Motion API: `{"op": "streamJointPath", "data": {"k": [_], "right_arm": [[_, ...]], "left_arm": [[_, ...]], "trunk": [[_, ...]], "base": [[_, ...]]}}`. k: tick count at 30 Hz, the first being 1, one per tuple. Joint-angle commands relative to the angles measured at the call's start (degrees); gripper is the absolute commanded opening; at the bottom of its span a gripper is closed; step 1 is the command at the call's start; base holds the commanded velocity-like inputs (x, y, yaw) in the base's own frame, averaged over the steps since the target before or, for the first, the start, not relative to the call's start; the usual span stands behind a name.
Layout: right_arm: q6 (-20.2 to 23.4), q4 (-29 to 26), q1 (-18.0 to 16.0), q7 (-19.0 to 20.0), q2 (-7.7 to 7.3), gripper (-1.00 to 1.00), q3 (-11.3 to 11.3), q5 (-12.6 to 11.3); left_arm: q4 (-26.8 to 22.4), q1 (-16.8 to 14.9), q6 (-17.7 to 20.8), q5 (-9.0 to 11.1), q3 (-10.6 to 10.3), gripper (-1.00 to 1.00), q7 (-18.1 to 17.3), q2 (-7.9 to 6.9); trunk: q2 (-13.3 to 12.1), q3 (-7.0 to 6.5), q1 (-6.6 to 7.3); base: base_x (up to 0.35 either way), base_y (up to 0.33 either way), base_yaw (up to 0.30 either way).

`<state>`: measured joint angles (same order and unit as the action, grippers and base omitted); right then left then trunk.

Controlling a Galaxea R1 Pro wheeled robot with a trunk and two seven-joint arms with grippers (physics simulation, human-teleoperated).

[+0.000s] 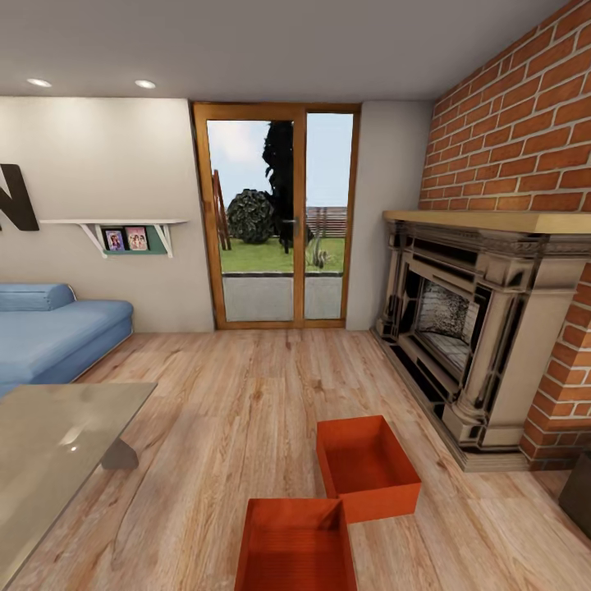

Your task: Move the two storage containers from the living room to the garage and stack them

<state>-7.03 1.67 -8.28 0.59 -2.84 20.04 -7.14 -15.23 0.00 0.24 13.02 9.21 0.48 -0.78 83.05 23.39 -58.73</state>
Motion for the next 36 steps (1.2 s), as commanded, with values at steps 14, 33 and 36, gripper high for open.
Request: {"op": "streamJointPath", "data": {"k": [14,33,36], "right_arm": [[0.21,0.17,-0.07,0.07,0.12,1.0,0.56,-0.6],[0.03,0.18,-0.07,0.03,0.11,1.0,0.16,-1.06],[0.0,0.18,-0.07,0.03,-0.02,1.0,0.1,-1.1]], "left_arm": [[-0.06,0.0,0.03,0.6,-0.08,1.0,0.05,-0.01],[6.37,0.0,-0.76,0.42,-0.15,1.0,-0.02,-0.25],[7.16,0.0,-0.88,0.2,-0.33,1.0,-0.03,-0.38]], "trunk": [[0.03,0.19,0.0],[0.03,1.86,0.0],[0.03,2.14,0.0]], "base": [[0.0,0.0,0.0],[0.0,0.0,0.0],[0.0,0.0,0.0]]}}
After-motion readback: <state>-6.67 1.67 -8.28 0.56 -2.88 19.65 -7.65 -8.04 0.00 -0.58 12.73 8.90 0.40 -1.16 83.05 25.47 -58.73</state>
